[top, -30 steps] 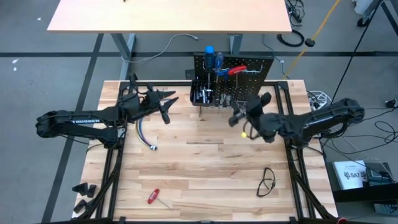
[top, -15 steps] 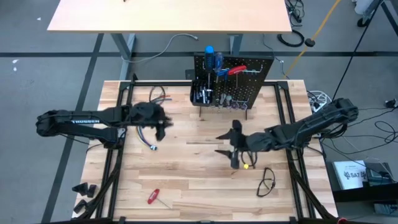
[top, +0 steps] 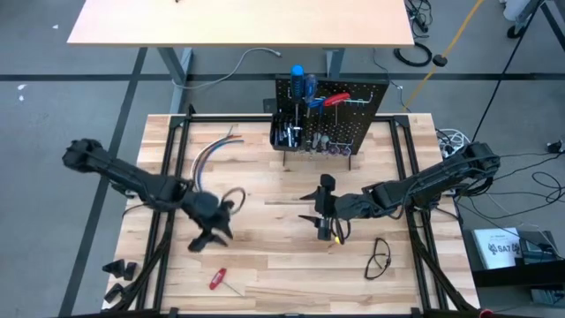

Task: Hang tools onto peg board
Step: Hang the red allen wrench on the peg board

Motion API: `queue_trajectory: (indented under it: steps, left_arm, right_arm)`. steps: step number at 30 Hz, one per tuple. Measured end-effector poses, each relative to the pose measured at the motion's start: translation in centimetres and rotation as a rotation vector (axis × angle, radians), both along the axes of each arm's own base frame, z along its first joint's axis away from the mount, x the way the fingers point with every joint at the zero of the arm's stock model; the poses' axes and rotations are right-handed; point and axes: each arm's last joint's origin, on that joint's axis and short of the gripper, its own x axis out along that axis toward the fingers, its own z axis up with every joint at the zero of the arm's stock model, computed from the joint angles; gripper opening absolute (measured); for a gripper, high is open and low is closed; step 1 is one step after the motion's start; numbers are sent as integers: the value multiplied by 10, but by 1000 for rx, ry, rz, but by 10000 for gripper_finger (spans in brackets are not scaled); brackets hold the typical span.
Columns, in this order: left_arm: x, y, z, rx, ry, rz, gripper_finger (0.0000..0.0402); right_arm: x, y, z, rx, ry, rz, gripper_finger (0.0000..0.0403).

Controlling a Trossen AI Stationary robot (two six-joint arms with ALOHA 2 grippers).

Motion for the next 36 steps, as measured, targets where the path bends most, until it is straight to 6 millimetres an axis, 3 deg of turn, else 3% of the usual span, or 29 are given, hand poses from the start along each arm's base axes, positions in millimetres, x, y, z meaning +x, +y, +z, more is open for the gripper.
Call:
queue_trajectory:
  steps: [8,13,19,28,36]
  left_arm:
    - [14,-53,-17,66,-150,-234,138]
    - [18,-85,-41,118,-52,-352,138]
    - [26,-117,-53,141,-9,-435,138]
    - [16,-141,-92,252,116,-444,138]
    - [18,-142,-100,365,75,-367,138]
  right_arm:
    - [2,1,5,16,-49,-1,235]
    - [2,1,5,60,-62,-19,235]
    - [3,2,7,98,-82,-31,235]
    - [2,8,8,184,-102,-21,235]
    - [-4,25,8,224,-102,20,235]
